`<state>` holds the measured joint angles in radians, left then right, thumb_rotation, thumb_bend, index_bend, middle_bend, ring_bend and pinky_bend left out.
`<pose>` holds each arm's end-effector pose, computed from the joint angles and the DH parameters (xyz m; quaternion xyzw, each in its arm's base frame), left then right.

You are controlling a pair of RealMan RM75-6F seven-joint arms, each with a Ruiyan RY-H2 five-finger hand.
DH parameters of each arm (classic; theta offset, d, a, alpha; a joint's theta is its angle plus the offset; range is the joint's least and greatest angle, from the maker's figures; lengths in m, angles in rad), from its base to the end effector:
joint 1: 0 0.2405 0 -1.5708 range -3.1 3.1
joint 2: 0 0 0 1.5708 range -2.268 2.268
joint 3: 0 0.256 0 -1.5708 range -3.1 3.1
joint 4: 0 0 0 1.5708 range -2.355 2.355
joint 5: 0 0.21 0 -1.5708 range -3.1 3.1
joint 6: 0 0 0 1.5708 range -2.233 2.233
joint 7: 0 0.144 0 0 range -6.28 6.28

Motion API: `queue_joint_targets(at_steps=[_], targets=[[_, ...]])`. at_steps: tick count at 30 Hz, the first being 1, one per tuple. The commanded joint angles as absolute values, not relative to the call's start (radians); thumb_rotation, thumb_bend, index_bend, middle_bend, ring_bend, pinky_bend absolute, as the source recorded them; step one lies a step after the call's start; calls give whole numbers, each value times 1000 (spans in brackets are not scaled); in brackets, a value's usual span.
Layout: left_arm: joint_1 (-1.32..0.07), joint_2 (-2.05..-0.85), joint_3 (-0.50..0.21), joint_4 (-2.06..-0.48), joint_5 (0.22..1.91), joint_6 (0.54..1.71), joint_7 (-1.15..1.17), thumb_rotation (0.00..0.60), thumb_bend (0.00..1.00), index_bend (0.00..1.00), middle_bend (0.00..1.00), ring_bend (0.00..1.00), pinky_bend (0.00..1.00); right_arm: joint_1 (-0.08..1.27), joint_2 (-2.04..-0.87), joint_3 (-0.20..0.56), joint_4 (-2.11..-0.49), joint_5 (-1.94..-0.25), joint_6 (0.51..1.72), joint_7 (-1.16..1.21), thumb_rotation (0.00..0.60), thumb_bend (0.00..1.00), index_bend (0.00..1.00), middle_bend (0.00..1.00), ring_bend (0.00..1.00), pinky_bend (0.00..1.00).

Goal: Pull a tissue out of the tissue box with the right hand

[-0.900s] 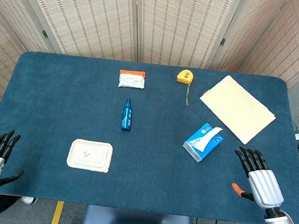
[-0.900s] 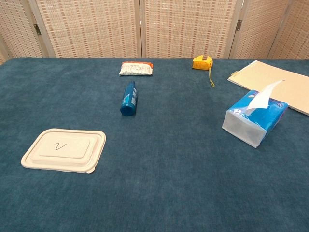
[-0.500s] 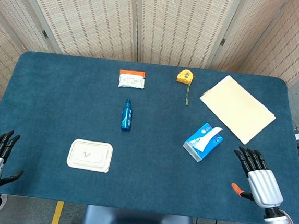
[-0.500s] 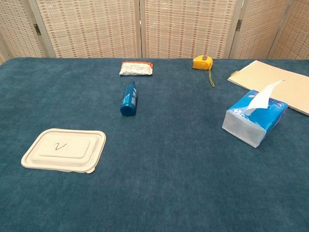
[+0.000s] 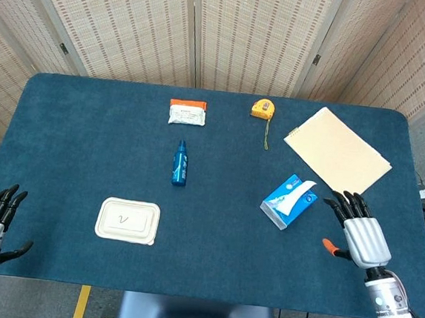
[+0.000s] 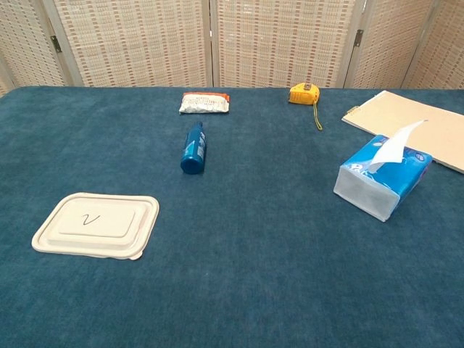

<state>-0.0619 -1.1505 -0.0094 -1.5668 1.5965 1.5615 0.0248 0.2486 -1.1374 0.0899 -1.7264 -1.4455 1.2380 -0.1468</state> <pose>-0.3072 0.1652 0.1521 -0.6175 -0.3520 -0.3992 0.5792 -0.2652 -0.2299 0.1174 0.6664 -0.3975 0.3638 0.5153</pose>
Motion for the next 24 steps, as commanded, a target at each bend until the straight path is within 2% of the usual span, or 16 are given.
queue_joint_targets(at_steps=[1, 11, 24], targets=[[-62, -1150, -9, -1566, 1596, 1560, 20, 600, 232, 0, 0, 0, 147, 306, -1154, 127, -1741, -1360, 1158, -206, 600, 156, 190, 83, 0, 0], [-62, -1145, -10, -1563, 1593, 1559, 3, 600, 233, 0, 0, 0, 147, 448, -1236, 193, -1701, -1107, 1003, -373, 600, 159, 202, 105, 0, 0], [-59, -1140, -9, -1561, 1599, 1568, -20, 600, 232, 0, 0, 0, 147, 544, -1333, 208, -1628, -974, 998, -468, 600, 309, 416, 265, 0, 0]])
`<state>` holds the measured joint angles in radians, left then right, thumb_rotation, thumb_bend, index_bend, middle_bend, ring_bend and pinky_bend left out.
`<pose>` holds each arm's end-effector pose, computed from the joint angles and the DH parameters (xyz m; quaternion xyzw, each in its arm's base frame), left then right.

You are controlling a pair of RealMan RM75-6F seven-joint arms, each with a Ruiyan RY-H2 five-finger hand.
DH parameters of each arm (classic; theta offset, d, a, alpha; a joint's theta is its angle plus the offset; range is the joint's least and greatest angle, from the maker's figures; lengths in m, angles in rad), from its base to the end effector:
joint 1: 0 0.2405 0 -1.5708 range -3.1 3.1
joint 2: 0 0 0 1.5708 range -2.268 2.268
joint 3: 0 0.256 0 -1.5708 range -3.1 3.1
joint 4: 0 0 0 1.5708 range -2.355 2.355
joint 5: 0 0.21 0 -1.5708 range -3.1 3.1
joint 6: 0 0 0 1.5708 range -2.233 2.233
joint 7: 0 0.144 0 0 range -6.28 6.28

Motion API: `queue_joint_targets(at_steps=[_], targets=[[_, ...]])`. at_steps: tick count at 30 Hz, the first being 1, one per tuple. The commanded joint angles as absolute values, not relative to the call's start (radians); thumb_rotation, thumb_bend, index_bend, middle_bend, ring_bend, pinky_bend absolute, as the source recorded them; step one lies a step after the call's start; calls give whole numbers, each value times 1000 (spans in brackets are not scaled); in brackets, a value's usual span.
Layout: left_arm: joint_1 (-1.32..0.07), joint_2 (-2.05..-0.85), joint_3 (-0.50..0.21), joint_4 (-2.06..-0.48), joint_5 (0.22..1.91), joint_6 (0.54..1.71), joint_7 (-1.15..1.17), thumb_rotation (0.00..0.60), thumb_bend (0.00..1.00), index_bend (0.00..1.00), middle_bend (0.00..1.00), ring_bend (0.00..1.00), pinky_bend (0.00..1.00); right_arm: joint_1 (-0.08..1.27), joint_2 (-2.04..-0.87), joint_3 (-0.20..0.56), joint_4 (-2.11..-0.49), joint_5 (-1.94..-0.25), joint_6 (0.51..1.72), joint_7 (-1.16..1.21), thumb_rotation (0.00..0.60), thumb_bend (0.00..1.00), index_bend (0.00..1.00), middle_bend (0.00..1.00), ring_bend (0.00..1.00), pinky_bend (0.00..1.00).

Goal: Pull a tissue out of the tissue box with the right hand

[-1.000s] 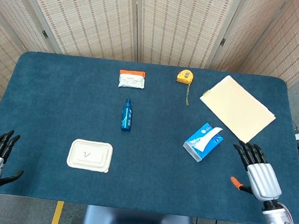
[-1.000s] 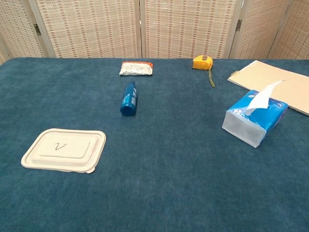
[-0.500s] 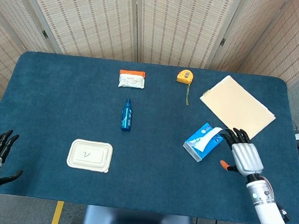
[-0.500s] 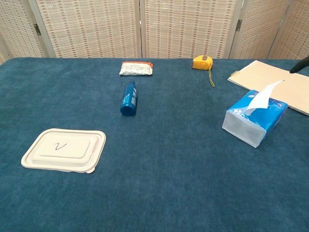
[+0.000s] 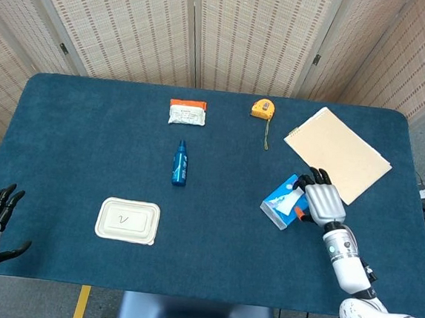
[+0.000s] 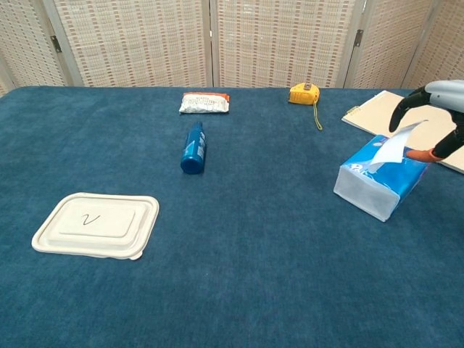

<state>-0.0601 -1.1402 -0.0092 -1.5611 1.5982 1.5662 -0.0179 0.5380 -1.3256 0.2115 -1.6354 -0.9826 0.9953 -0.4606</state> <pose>-0.3090 0.1647 0.1563 -0.6121 -0.3593 -0.4079 0.5743 -0.2268 -0.3212 0.0578 0.6855 -0.4227 0.2937 0.5149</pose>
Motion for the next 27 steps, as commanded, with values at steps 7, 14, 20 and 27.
queue_joint_targets(at_steps=[7, 14, 20, 27], targets=[[-58, -1139, -9, -1559, 1602, 1572, -26, 600, 233, 0, 0, 0, 146, 554, -1363, 194, -1592, -973, 1024, -468, 600, 342, 557, 397, 0, 0], [-59, -1139, -8, -1559, 1605, 1572, -29, 600, 233, 0, 0, 0, 146, 553, -1376, 189, -1572, -990, 1057, -455, 600, 359, 601, 447, 24, 0], [-59, -1138, -7, -1560, 1608, 1573, -31, 600, 233, 0, 0, 0, 147, 552, -1372, 190, -1576, -1001, 1079, -446, 600, 363, 609, 456, 37, 0], [-59, -1134, -7, -1561, 1607, 1572, -38, 600, 234, 0, 0, 0, 147, 532, -1305, 205, -1694, -1090, 1164, -422, 600, 374, 615, 459, 41, 0]])
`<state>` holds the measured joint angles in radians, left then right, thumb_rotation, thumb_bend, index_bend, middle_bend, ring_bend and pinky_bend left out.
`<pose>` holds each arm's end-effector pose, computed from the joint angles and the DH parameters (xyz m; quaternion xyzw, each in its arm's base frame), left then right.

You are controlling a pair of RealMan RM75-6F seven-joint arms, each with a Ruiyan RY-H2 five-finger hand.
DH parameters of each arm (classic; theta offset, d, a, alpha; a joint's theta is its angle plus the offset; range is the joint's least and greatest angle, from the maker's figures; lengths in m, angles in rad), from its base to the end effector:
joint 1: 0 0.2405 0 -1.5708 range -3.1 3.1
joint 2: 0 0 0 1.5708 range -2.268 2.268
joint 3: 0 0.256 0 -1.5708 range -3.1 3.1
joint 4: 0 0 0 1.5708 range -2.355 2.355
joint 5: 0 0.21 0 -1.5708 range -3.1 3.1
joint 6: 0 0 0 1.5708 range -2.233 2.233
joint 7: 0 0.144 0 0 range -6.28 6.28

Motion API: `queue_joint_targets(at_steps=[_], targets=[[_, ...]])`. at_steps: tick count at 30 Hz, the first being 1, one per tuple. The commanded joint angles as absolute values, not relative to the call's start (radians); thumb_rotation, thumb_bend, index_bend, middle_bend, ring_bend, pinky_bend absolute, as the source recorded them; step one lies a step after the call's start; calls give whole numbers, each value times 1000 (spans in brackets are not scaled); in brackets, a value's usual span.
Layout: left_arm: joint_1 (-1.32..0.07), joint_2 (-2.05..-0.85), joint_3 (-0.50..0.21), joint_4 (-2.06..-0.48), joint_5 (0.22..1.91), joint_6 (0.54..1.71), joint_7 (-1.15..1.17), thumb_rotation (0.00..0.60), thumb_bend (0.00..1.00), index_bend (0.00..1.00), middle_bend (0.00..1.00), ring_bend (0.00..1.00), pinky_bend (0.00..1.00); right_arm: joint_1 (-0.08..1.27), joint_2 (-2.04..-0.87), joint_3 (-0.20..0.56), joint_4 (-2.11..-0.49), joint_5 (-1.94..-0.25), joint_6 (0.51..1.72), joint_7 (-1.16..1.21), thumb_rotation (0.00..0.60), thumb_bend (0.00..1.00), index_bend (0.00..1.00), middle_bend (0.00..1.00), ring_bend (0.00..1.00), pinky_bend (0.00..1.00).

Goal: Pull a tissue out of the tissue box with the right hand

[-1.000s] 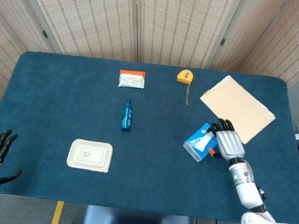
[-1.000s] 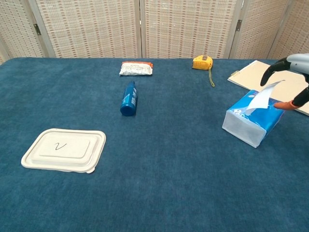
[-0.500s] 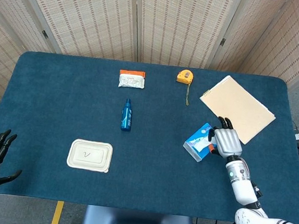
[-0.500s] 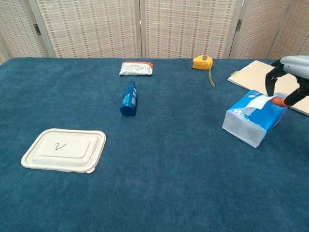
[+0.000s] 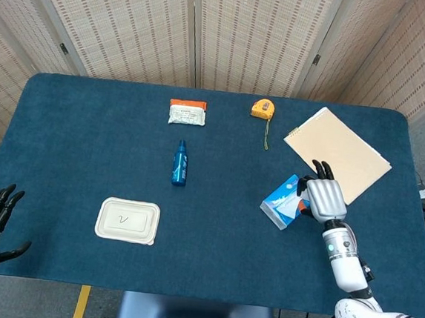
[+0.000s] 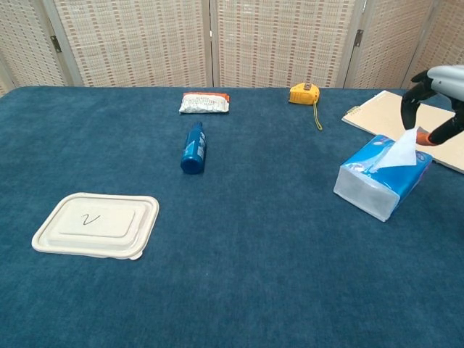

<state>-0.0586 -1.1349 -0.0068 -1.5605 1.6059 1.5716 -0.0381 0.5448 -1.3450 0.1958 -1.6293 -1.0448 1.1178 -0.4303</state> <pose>-0.3086 0.1637 0.1580 -0.6109 -0.3618 -0.4138 0.5698 -0.2171 -0.3229 0.0658 0.6685 -0.3914 0.3359 0.5358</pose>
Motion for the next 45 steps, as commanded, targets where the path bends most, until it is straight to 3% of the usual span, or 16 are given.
queue_joint_targets(at_steps=[1, 10, 15, 20, 24, 31, 35, 37, 40, 42, 45], targets=[[-58, -1134, -6, -1561, 1607, 1573, -38, 600, 234, 0, 0, 0, 147, 528, -1290, 207, -1718, -1104, 1179, -423, 600, 373, 617, 459, 41, 0], [-55, -1130, -8, -1563, 1607, 1579, -45, 600, 233, 0, 0, 0, 147, 431, -1106, 207, -1994, -1326, 1373, -374, 600, 374, 620, 460, 41, 0], [-54, -1130, -8, -1565, 1609, 1583, -40, 600, 232, 0, 0, 0, 146, 313, -1041, 94, -2061, -1542, 1485, -275, 600, 372, 620, 460, 41, 0], [-52, -1132, -6, -1568, 1614, 1586, -31, 600, 233, 0, 0, 0, 147, 209, -1044, -42, -1963, -1735, 1559, -131, 600, 372, 620, 456, 41, 0], [-52, -1134, -6, -1568, 1613, 1585, -25, 600, 233, 0, 0, 0, 147, 161, -1093, -84, -1856, -1770, 1584, -108, 600, 371, 620, 449, 40, 0], [-53, -1137, -4, -1568, 1616, 1582, -14, 600, 233, 0, 0, 0, 147, 123, -1155, -67, -1738, -1724, 1605, -96, 600, 371, 620, 427, 39, 0], [-56, -1142, -2, -1567, 1618, 1575, 0, 600, 233, 0, 0, 0, 147, 119, -1174, -58, -1693, -1679, 1578, -55, 600, 365, 604, 366, 15, 0], [-57, -1144, -2, -1567, 1617, 1573, 5, 600, 233, 0, 0, 0, 147, 120, -1169, -58, -1686, -1667, 1561, -51, 600, 361, 551, 313, 3, 0], [-58, -1146, -2, -1567, 1618, 1572, 10, 600, 232, 0, 0, 0, 147, 116, -1161, -54, -1688, -1655, 1551, -58, 600, 357, 343, 175, 0, 0], [-58, -1147, -2, -1566, 1620, 1572, 12, 600, 232, 0, 0, 0, 147, 114, -1144, -57, -1704, -1630, 1525, -77, 600, 342, 121, 59, 0, 0], [-59, -1149, 1, -1566, 1624, 1571, 17, 600, 233, 0, 0, 0, 147, 112, -1126, -52, -1726, -1605, 1505, -90, 600, 306, 2, 1, 0, 0]])
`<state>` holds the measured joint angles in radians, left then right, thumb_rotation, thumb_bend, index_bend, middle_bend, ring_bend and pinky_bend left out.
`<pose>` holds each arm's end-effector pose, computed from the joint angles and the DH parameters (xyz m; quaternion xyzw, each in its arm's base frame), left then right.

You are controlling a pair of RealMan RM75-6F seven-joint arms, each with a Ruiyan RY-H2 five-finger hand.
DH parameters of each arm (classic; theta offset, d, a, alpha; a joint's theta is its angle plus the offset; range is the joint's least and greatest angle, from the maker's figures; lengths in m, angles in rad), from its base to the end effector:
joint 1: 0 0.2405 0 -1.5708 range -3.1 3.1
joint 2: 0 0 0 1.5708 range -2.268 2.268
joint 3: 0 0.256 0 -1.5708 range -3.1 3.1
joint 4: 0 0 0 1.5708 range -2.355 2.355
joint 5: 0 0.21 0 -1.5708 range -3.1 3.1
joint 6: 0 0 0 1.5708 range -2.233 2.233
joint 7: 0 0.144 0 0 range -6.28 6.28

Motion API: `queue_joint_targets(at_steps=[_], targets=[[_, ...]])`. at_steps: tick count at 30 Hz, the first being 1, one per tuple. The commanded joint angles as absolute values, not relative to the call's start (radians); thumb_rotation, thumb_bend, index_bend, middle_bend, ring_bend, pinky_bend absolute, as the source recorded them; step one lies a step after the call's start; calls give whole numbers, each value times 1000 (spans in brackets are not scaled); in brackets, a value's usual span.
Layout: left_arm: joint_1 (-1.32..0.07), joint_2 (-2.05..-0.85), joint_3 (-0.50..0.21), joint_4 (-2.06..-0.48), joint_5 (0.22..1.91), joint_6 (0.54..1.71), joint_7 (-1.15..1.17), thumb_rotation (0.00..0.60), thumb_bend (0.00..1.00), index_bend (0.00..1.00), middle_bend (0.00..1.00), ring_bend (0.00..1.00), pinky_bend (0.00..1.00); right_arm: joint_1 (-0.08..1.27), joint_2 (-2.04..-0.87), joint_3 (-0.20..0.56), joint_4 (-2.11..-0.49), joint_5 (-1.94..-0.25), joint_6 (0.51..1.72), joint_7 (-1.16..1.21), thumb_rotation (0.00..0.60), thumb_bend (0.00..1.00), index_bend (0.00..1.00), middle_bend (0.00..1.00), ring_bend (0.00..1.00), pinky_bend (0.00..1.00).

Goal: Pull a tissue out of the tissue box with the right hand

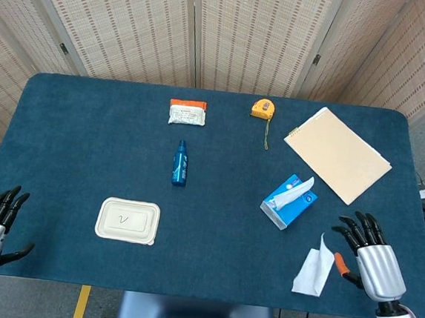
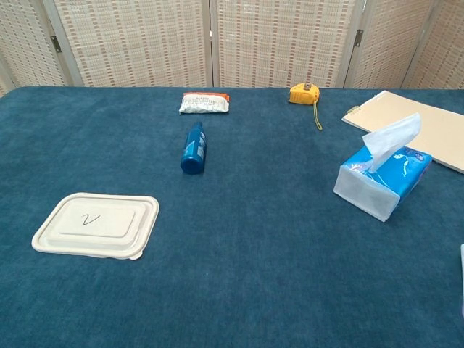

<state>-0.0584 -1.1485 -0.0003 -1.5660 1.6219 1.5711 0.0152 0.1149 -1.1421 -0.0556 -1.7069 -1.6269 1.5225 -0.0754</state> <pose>-0.3048 0.1619 0.1513 -0.6228 -0.3499 -0.4049 0.5707 -0.2739 -0.1640 0.1299 0.6412 -0.3811 0.4125 0.5229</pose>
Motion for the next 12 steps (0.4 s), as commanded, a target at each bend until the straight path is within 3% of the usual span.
queue_joint_targets(at_steps=[1, 12], targets=[[-59, -1150, 1, -1566, 1625, 1570, 19, 600, 233, 0, 0, 0, 147, 111, -1124, -48, -1730, -1600, 1506, -96, 600, 297, 0, 0, 0, 0], [-59, -1149, 1, -1568, 1626, 1574, 16, 600, 233, 0, 0, 0, 147, 98, -1120, -31, -1734, -1606, 1514, -98, 600, 291, 0, 0, 0, 0]])
